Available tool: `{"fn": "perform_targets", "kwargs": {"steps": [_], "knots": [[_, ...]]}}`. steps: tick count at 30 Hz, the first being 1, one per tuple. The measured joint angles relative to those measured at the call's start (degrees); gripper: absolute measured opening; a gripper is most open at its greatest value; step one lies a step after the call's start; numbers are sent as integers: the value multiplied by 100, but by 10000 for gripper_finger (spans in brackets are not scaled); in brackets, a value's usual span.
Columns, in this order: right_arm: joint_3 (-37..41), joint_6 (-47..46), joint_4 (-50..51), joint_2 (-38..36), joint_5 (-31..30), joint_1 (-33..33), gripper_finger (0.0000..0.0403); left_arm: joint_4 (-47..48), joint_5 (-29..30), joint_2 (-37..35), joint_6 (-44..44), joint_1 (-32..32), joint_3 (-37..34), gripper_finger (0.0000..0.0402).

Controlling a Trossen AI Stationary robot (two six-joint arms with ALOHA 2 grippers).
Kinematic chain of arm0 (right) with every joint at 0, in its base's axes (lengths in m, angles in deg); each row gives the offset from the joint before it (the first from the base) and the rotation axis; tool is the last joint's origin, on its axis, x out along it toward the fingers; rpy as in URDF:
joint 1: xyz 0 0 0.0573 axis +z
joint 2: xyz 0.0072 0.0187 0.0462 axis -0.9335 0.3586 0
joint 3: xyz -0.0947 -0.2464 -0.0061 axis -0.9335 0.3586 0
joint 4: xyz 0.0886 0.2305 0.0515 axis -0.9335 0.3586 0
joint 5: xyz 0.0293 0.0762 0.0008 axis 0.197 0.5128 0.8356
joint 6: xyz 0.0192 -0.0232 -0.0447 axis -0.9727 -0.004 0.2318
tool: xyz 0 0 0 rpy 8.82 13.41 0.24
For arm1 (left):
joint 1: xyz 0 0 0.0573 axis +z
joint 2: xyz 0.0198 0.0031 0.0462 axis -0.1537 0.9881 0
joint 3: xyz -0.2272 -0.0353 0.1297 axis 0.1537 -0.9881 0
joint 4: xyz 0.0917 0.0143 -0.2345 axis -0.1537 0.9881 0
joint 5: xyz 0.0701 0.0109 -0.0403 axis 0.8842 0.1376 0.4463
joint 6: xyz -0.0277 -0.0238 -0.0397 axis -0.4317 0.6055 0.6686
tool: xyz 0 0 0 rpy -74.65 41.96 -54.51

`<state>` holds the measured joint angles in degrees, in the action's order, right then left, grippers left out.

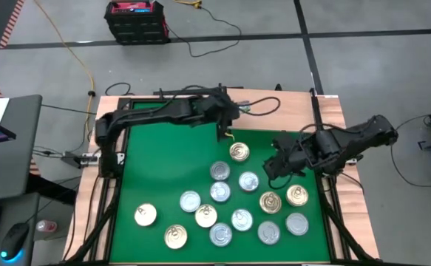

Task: Stack canned seafood by type on shelf
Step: Put the green with white tuna can on the shelf

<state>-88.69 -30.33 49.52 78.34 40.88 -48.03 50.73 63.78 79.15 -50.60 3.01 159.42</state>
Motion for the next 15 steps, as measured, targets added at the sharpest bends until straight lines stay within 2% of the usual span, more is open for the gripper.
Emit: {"fn": "perform_targets", "kwargs": {"steps": [3,8,11,15], "knots": [[0,-392,366,0,1,224,294,185,470,320,-394,-2,334,141],[0,-736,679,-24,-2,468,294,173,1046,705,-1186,-56,441,141],[0,-832,719,-42,-10,574,294,196,1284,840,-1191,-101,436,143],[0,-871,715,-44,-88,671,294,170,1270,900,-939,-176,438,159]]}}
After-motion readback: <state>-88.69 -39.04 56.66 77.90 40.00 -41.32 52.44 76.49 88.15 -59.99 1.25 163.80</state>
